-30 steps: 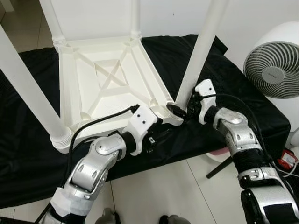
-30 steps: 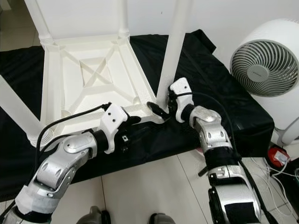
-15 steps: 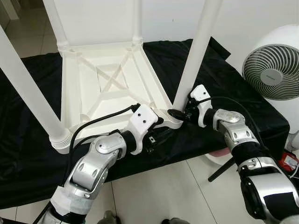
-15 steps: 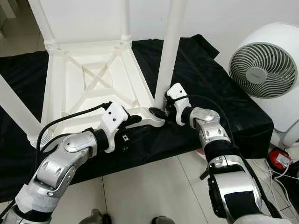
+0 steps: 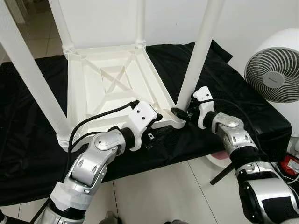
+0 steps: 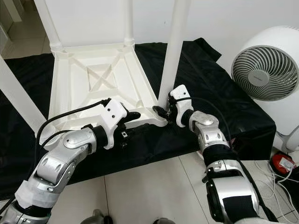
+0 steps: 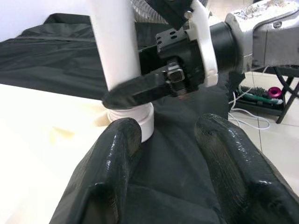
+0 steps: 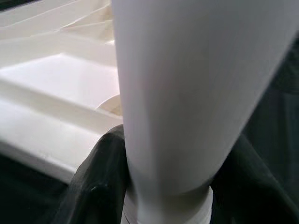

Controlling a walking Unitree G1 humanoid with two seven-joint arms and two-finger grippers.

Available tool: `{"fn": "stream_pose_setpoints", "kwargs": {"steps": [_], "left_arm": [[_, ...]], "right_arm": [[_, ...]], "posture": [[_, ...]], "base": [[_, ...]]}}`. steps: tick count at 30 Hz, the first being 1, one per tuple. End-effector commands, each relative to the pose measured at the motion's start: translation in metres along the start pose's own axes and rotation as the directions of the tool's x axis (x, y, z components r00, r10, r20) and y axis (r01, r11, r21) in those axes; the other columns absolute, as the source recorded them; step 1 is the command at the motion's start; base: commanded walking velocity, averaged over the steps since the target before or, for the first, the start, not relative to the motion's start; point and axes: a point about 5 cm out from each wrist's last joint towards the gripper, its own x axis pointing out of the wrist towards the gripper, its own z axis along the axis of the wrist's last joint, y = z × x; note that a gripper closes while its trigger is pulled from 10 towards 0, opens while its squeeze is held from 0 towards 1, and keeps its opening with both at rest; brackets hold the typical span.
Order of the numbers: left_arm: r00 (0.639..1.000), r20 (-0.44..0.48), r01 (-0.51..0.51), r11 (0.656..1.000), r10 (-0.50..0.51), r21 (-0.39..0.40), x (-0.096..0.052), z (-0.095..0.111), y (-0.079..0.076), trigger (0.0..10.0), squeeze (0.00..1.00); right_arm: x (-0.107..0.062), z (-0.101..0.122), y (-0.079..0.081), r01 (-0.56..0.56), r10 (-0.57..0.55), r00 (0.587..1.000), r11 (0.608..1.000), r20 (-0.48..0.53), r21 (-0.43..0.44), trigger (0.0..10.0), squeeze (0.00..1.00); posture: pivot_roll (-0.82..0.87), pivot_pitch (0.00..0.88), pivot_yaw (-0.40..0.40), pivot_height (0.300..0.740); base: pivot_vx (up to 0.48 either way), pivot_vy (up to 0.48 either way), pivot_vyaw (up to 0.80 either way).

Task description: Building children table

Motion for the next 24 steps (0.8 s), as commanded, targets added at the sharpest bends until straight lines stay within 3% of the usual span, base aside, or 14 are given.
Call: {"fn": "stream_pose_setpoints", "kwargs": {"steps": [1,3,4,6,7,10,14,18,19,24], "left_arm": [[1.000,-0.002,0.016,1.000,-0.016,-0.005,-0.001,-0.001,-0.002,10.0,0.00],[1.000,-0.001,0.020,1.000,-0.020,-0.011,-0.001,-0.002,-0.005,10.0,0.00],[1.000,-0.001,0.020,1.000,-0.020,-0.011,-0.001,-0.002,-0.005,10.0,0.00],[1.000,-0.002,0.024,1.000,-0.024,-0.012,-0.001,-0.002,-0.006,10.0,0.00],[1.000,-0.002,0.024,1.000,-0.024,-0.012,-0.001,-0.002,-0.006,10.0,0.00],[1.000,-0.003,0.021,1.000,-0.021,-0.015,-0.001,-0.003,-0.006,10.0,0.00],[1.000,0.002,0.025,0.999,-0.025,-0.023,0.000,-0.003,-0.009,10.0,0.00],[1.000,0.003,0.028,0.999,-0.028,-0.025,0.000,-0.003,-0.010,10.0,0.00],[1.000,0.003,0.026,0.999,-0.026,-0.024,0.001,-0.003,-0.009,10.0,0.00],[1.000,0.003,0.020,0.999,-0.020,-0.026,0.000,-0.002,-0.008,10.0,0.00]], "right_arm": [[-0.001,0.001,0.000,0.069,-0.069,0.998,0.997,0.003,0.016,10.0,0.00],[0.002,0.000,0.016,0.216,-0.219,0.976,0.968,0.004,0.124,10.0,0.00],[0.002,0.000,0.016,0.216,-0.219,0.976,0.968,0.004,0.124,10.0,0.00],[0.001,0.000,0.024,0.347,-0.351,0.936,0.913,-0.022,0.213,10.0,0.00],[0.001,0.000,0.024,0.347,-0.351,0.936,0.913,-0.022,0.213,10.0,0.00],[-0.001,0.009,0.038,0.475,-0.489,0.872,0.844,-0.006,0.248,10.0,0.00],[0.006,0.020,0.053,0.383,-0.411,0.910,0.884,0.057,0.268,10.0,0.00],[0.005,0.020,0.053,0.362,-0.390,0.918,0.894,0.064,0.264,10.0,0.00],[0.003,0.024,0.054,0.331,-0.364,0.928,0.903,0.077,0.276,10.0,1.00],[-0.001,0.033,0.050,0.282,-0.320,0.941,0.922,0.110,0.265,10.0,1.00]], "posture": [[-0.08,0.040,0.013,0.740],[-0.08,0.047,0.012,0.740],[-0.08,0.047,0.012,0.740],[-0.08,0.054,0.006,0.740],[-0.08,0.054,0.006,0.740],[-0.09,0.064,0.004,0.740],[-0.09,0.064,0.004,0.740],[-0.09,0.071,0.006,0.740],[-0.09,0.072,0.001,0.740],[-0.08,0.076,-0.001,0.740]], "base": [[0.000,0.000,0.00],[0.000,0.000,0.00],[0.000,0.000,0.00],[0.000,0.000,0.00],[0.000,0.000,0.00],[0.000,0.000,0.00],[0.000,0.000,0.00],[0.000,0.000,0.00],[0.000,0.000,0.00],[0.000,0.000,0.00]]}}
